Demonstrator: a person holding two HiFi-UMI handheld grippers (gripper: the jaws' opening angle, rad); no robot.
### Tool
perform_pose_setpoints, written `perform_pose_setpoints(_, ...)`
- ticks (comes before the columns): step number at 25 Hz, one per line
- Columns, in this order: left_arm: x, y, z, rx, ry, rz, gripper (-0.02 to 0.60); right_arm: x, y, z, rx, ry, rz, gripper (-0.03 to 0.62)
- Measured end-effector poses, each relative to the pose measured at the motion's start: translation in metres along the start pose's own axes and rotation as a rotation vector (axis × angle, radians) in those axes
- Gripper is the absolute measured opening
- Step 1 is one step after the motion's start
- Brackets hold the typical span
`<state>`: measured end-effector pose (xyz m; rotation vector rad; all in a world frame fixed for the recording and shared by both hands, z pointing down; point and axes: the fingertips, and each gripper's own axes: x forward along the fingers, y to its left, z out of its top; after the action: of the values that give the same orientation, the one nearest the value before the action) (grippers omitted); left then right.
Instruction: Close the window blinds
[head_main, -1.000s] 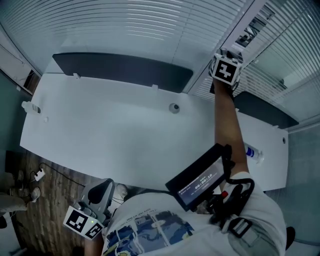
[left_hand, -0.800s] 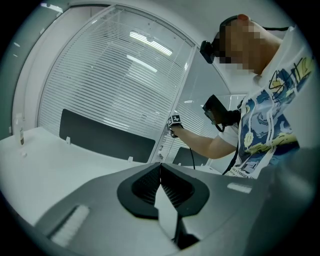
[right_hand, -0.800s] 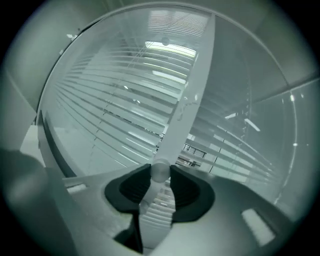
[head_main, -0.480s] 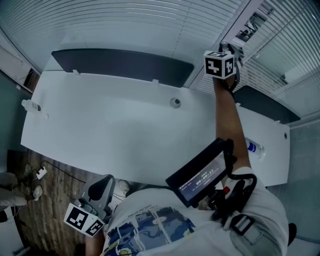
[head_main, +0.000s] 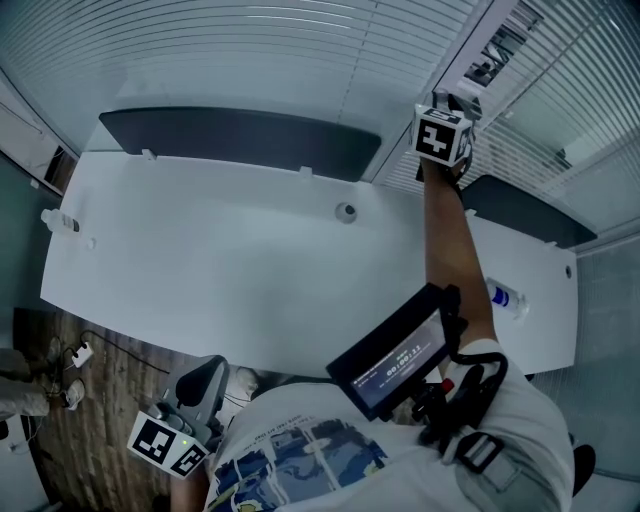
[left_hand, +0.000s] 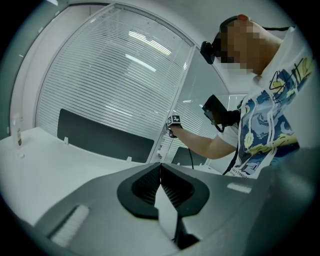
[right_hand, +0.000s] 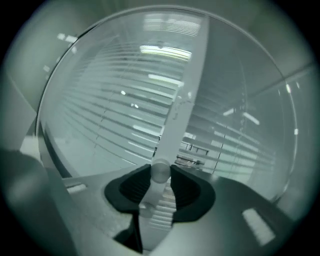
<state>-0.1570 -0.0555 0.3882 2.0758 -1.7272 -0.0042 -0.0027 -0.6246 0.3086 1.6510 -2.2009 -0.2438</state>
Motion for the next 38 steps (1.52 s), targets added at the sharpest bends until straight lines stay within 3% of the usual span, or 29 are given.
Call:
perform_pose_setpoints(3, 0.002, 0.002, -0.003, 0.003, 0.003, 0.002, 0.008, 0.001, -0.007, -0.005, 0.433, -0.022, 0.122, 0.123)
perform_pose_setpoints(5, 0.002, 0.004, -0.006, 0.002, 0.005, 0.004, 0.008, 0.003, -0.007, -0.01, 0.644, -0.01, 0.187, 0.123)
perform_pose_setpoints(7, 0.002, 0.004, -0.006, -0.001, 0.005, 0.003, 0.008, 0.005, -0.007, -0.012, 0.769, 0.0, 0.218, 0.123)
perform_pose_setpoints(9, 0.002, 0.004, -0.004, -0.002, 0.005, 0.002, 0.008, 0.006, -0.008, -0.012, 0.788, 0.006, 0.22, 0.123)
perform_pose_setpoints(19, 0.002, 0.004, -0.006, -0.002, 0.009, 0.006, 0.008, 0.002, 0.003, -0.003, 0.012, 0.03, -0.008, 0.121)
perform_pose_setpoints(22, 0.003, 0.004, -0.006, 0.0, 0.009, 0.003, 0.008, 0.003, 0.005, -0.005, -0.16, 0.039, -0.057, 0.121)
perform_pose_setpoints(34, 0.004, 0.005, -0.005, 0.0, 0.009, -0.008, 0.008, 0.007, 0.008, -0.008, -0.441, 0.053, -0.143, 0.12)
perform_pose_setpoints(38, 0.005, 0.004, -0.006, -0.002, 0.01, -0.007, 0.008, 0.009, 0.008, -0.01, -0.484, 0.054, -0.162, 0.121)
